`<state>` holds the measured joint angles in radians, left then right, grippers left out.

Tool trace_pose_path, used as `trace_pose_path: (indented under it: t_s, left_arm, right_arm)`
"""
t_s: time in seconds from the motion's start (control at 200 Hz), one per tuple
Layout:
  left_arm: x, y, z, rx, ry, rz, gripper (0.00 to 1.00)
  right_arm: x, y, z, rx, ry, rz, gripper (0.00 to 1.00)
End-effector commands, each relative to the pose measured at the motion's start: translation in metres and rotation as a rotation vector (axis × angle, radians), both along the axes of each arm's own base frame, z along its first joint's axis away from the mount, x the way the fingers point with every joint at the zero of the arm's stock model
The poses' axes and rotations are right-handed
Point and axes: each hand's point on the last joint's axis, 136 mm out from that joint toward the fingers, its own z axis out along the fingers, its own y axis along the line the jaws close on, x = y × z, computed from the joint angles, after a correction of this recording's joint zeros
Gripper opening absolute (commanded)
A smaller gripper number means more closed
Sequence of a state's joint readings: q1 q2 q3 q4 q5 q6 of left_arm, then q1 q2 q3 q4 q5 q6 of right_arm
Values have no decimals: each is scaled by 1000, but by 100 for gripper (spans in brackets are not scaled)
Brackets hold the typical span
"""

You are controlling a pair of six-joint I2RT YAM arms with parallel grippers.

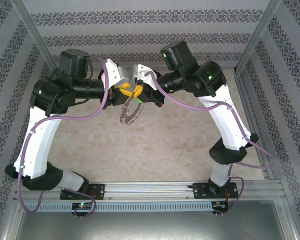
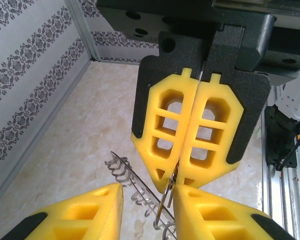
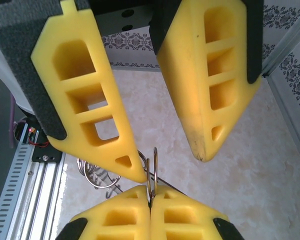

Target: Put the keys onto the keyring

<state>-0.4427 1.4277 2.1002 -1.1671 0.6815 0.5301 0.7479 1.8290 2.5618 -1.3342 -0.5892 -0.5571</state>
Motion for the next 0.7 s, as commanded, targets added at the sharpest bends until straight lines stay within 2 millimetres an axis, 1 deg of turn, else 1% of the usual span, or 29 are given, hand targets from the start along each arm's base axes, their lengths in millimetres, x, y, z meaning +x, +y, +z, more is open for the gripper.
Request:
trace_pose_path:
  t_s: [0.0, 0.15, 0.345, 0.505, 0.694]
  left_arm:
    - [-4, 2, 3, -19, 4, -5, 30]
    - [-4, 3, -1, -4, 6, 0, 28]
    - [-3, 2, 0, -9, 5, -6, 25]
    - [-4, 1, -1, -15, 15, -13, 25]
    - [-5, -1, -2, -21, 23, -20, 25]
  right_arm:
    - [-12, -5, 21, 64, -41, 41, 0]
    - [-16, -7, 24, 73, -42, 50, 0]
    - [-17, -7, 25, 78, -38, 56, 0]
    - [-19, -7, 26, 83, -35, 63, 0]
    - [-26, -6, 26, 98, -7, 94, 0]
